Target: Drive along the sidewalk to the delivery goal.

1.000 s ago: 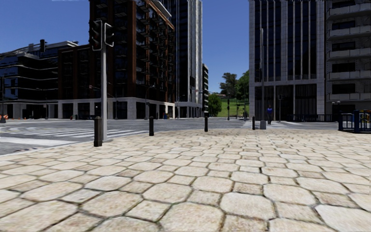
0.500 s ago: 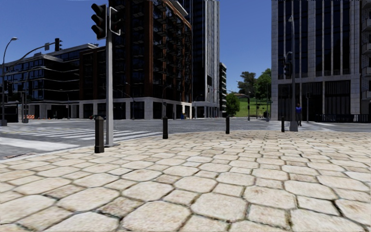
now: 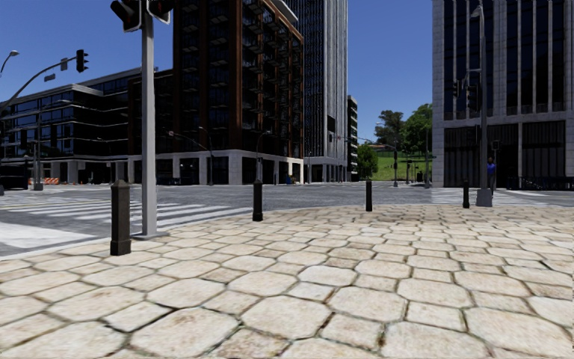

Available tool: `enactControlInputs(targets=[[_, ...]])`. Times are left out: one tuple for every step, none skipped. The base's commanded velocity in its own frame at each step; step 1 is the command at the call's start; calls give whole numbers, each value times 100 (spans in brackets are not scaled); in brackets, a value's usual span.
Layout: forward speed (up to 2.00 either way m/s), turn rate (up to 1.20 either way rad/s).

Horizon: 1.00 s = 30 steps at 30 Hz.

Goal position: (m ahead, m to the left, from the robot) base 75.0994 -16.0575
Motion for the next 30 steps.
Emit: enactControlInputs(targets=[[200,0],[200,0],[200,0],[200,0],[200,0],[200,0],[200,0],[200,0],[200,0],[200,0],[200,0],[200,1],[200,6],[200,6],[200,11],[200,13],[200,13],[200,16],[200,21],[200,25],[200,25],[200,25],[200,27],[200,30],[200,33],[200,33],[200,35],[200,36],[200,38],[200,38]])
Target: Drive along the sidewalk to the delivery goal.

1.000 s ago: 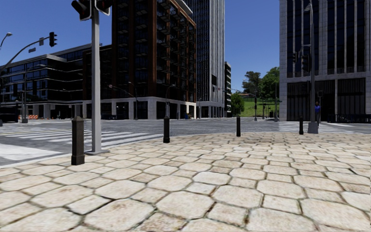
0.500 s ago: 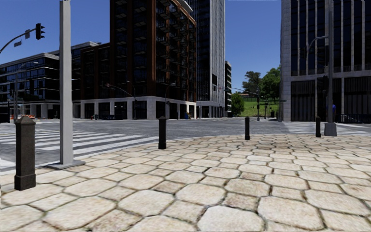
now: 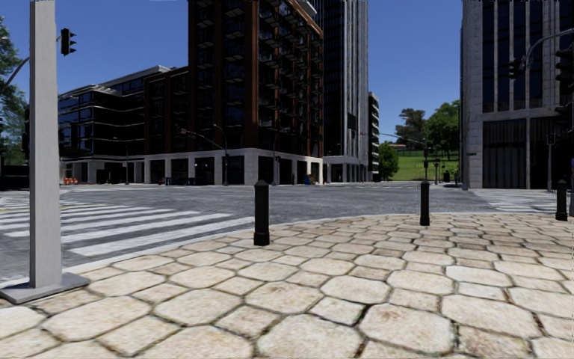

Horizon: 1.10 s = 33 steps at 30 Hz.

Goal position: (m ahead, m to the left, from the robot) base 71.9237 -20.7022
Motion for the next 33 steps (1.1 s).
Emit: enactControlInputs(targets=[[200,38],[200,39],[200,40],[200,40],[200,40],[200,40],[200,40],[200,40],[200,40],[200,40],[200,44],[200,45],[200,47],[200,50],[200,50],[200,51],[200,53],[200,54],[200,55],[200,55],[200,55],[200,55],[200,55],[200,55],[200,55],[200,55],[200,55],[200,55],[200,55],[200,55],[200,55],[200,55],[200,55]])
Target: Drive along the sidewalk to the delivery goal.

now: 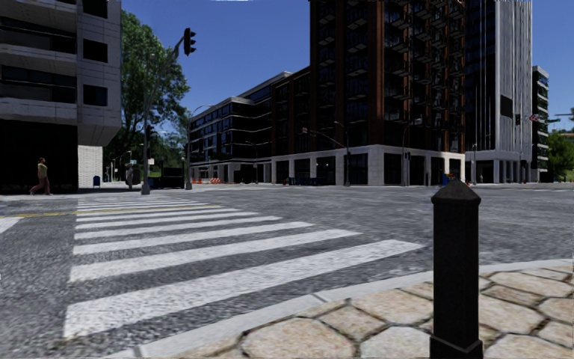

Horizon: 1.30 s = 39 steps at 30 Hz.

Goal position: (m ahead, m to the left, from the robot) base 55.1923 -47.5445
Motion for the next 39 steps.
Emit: enactControlInputs(targets=[[200,55],[200,55],[200,55],[200,55],[200,55],[200,55],[200,55],[200,55],[200,55],[200,55],[200,55],[193,55],[183,55],[178,55],[176,55],[175,55],[174,55],[174,55],[174,55],[174,55],[174,55],[173,55],[173,55],[173,55],[173,55],[172,55],[168,55],[166,55],[165,55],[165,55],[162,55],[160,55],[158,55],[158,55],[158,54],[157,51],[156,50],[154,49],[154,49]])
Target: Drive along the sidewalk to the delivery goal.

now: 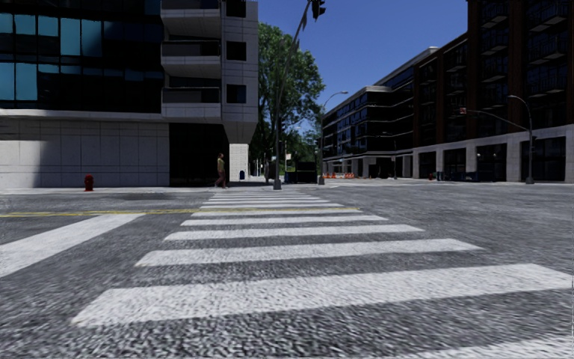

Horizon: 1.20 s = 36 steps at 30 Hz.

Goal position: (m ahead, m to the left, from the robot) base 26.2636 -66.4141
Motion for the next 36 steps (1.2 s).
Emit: enactControlInputs(targets=[[154,48],[153,45],[153,40],[153,38],[153,38],[153,37],[153,37],[153,36],[153,36],[153,26],[152,0],[152,0],[152,0],[152,0],[152,0],[152,0],[152,0],[152,0],[152,0],[152,0],[154,0],[200,0],[200,0],[200,0],[200,0],[200,0],[200,0],[200,0],[200,0],[200,0],[200,0],[200,0],[200,0],[200,0],[200,0],[200,0]])
